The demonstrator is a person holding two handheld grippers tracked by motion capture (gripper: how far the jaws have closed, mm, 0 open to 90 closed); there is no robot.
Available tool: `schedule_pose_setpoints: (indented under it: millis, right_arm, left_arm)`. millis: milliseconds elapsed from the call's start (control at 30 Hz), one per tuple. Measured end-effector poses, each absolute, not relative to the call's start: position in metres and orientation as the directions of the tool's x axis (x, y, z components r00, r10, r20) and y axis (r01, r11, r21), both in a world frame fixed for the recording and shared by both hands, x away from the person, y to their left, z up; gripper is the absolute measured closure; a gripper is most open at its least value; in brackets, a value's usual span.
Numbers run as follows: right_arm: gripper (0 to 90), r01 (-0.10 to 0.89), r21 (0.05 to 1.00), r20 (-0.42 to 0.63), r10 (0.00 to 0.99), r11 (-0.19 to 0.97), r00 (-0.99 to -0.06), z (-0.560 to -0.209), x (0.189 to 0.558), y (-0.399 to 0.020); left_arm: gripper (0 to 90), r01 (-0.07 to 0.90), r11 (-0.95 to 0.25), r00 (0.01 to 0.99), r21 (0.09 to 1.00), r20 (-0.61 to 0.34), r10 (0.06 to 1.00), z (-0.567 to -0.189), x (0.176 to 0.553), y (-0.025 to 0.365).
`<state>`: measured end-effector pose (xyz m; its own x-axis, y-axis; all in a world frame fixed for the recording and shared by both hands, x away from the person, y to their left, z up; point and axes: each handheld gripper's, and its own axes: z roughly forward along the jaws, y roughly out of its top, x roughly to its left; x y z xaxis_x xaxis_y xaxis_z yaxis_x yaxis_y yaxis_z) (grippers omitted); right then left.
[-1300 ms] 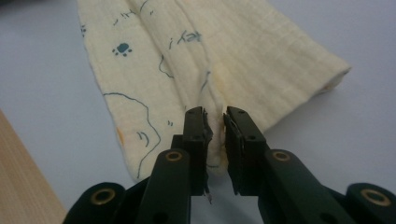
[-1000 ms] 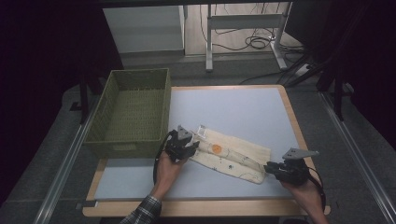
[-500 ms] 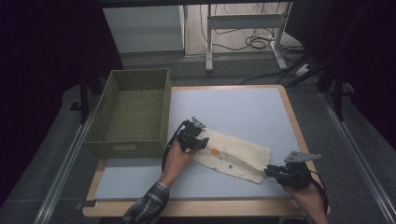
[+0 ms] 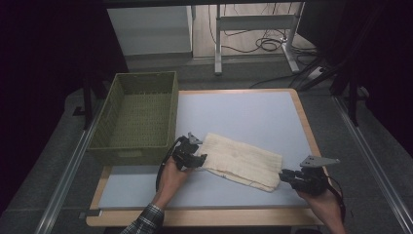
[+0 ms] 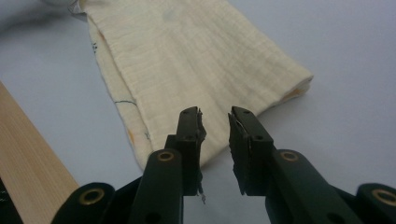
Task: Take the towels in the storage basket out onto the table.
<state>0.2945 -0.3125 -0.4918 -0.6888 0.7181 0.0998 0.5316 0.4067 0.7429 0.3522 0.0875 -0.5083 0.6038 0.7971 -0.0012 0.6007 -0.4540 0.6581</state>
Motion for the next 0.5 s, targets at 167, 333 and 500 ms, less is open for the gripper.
schedule_pose_setpoints:
  millis: [167,333,500]
  right_arm:
    - [69.0,0.533,0.732,0.108,0.700,0.424,-0.706,-0.497,0.288,-0.307]
    - [66.4,0.520,0.726,0.106,0.674,0.450,-0.731,-0.504,0.279,-0.299]
    - [82.0,0.487,0.689,0.005,0.669,0.536,-0.743,-0.516,0.279,-0.286]
  left_arm:
    - [51.0,0.606,-0.451,0.603,0.655,-0.008,0.798,-0.513,0.354,0.089]
    - [54.9,0.619,-0.444,0.597,0.648,-0.020,0.802,-0.522,0.351,0.091]
    - [69.1,0.599,-0.459,0.608,0.656,0.000,0.794,-0.528,0.349,0.091]
